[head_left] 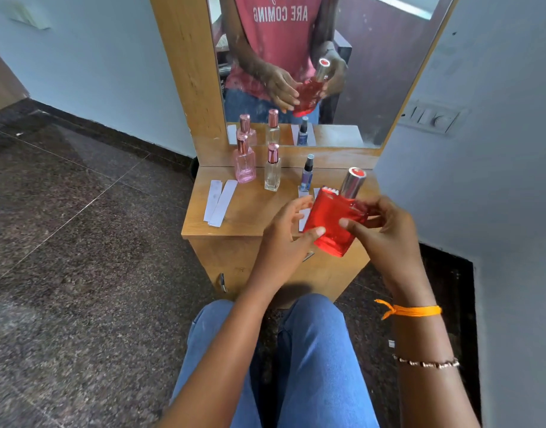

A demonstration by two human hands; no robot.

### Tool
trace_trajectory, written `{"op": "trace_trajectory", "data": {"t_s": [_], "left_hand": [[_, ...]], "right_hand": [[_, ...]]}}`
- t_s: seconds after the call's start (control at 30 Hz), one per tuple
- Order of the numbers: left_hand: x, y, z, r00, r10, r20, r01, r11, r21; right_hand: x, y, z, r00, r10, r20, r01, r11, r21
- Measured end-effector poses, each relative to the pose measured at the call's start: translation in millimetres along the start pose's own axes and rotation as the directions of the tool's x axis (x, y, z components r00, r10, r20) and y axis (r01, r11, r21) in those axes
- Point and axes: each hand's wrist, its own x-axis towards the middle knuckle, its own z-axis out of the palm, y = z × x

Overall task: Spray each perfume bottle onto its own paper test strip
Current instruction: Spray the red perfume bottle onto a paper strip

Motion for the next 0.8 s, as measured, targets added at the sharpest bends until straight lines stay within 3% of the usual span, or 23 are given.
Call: {"op": "trace_trajectory", "data": {"t_s": [0.1, 0.2, 0.47, 0.8], "left_hand": [[-0.5, -1.3, 0.5, 0.998, 0.0, -0.057, 0.006, 0.995, 0.099], [-1.1, -3.1, -0.1, 0.996, 0.008, -0.084, 0.001, 0.994, 0.109], [-0.5, -6.5, -11.2, 0.99, 0.003, -0.139, 0.014, 0.993, 0.12], [1.9, -12.0, -13.0, 0.989, -0.018, -0.146, 0.033, 0.994, 0.104]], "right_hand": [[10.4, -4.5, 8.3, 0.966, -0.01, -0.257, -0.01, 0.997, -0.077], [28.2, -8.6, 20.9, 0.923, -0.05, -0.381, 0.012, 0.995, -0.103], [69.7, -2.5, 57.4, 0.87, -0.063, -0.489, -0.017, 0.987, -0.157], [73.0, 7.5, 76.8, 0.87, -0.107, -0.48, -0.016, 0.969, -0.245]]}}
